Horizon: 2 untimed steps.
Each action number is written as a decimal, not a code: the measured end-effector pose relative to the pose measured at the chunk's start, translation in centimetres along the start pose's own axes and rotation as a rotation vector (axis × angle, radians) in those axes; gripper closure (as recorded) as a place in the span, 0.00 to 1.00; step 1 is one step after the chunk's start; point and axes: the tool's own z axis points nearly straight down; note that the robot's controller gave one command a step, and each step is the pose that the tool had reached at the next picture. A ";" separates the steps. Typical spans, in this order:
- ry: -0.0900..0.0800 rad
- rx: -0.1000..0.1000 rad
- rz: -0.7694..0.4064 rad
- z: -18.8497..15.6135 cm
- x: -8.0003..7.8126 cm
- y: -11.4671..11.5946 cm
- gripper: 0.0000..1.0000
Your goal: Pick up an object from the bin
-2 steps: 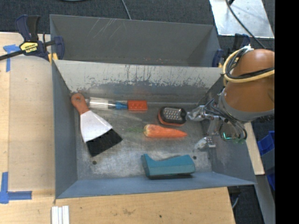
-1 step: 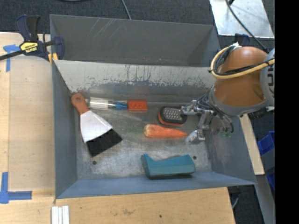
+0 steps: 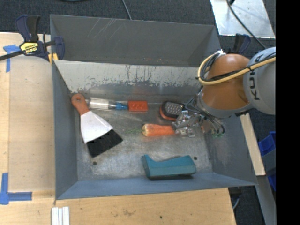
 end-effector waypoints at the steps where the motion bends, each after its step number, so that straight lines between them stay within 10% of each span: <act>1: 0.012 -0.001 -0.001 0.4 0.3 0.0 0.00; 2: 0.013 -0.001 -0.001 0.4 0.4 0.0 0.00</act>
Offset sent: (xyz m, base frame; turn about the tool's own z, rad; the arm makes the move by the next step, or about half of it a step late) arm 0.0000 0.0000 0.0000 0.0000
